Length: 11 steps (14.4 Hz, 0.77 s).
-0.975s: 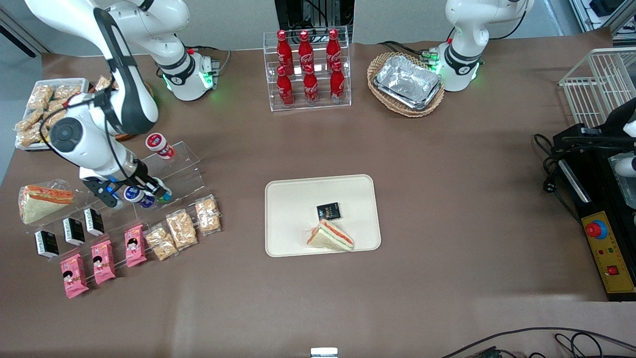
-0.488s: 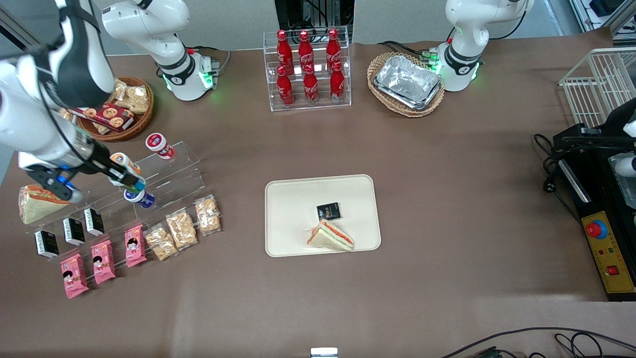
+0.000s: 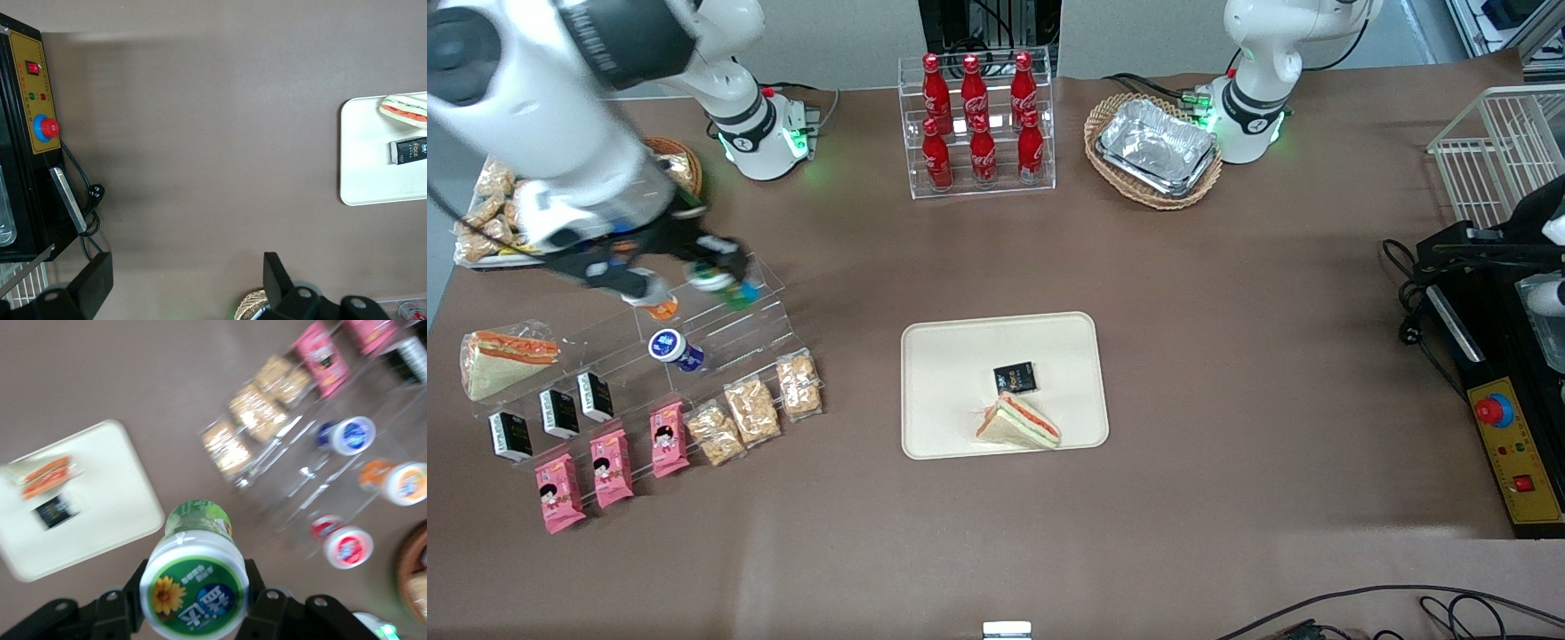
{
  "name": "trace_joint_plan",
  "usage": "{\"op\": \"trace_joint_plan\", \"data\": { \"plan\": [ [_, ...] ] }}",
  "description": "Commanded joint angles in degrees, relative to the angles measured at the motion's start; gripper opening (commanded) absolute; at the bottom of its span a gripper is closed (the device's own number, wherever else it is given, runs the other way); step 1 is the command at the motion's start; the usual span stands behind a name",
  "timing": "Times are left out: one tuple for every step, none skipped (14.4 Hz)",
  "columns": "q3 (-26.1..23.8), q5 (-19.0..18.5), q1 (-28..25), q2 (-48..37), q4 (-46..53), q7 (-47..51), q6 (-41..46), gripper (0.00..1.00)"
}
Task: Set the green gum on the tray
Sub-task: 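Lift the green gum bottle and carry it toward the white tray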
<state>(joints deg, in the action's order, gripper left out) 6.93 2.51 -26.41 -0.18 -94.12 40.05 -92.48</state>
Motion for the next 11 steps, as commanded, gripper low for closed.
{"op": "trace_joint_plan", "data": {
  "plan": [
    [0.5, 3.2, -8.1, 6.4, 4.4, 9.1, 0.0, 0.08],
    [0.6, 2.8, -11.3, 8.2, 4.4, 10.6, -0.8, 0.08],
    [0.6, 2.8, -13.4, 10.3, 4.3, 10.7, -2.1, 0.08],
    [0.6, 3.1, -14.8, 12.2, 4.1, 10.8, -4.7, 0.06],
    [0.6, 3.5, -16.0, 14.1, 3.2, 10.8, -7.7, 0.05],
    [0.6, 3.6, -17.3, 17.2, 3.0, 10.8, -10.1, 0.03],
    [0.6, 3.6, -18.5, 19.7, 2.8, 10.8, -12.9, 0.03],
    [0.6, 3.6, -19.3, 21.7, 1.9, 10.8, -16.2, 0.02],
    [0.5, 3.6, -19.6, 23.6, 0.9, 10.7, -20.1, 0.0],
    [0.6, 3.6, -20.1, 25.0, -0.6, 10.7, -24.2, 0.0],
    [0.5, 3.6, -20.2, 26.0, -2.4, 10.7, -28.7, 0.0]
  ]
}}
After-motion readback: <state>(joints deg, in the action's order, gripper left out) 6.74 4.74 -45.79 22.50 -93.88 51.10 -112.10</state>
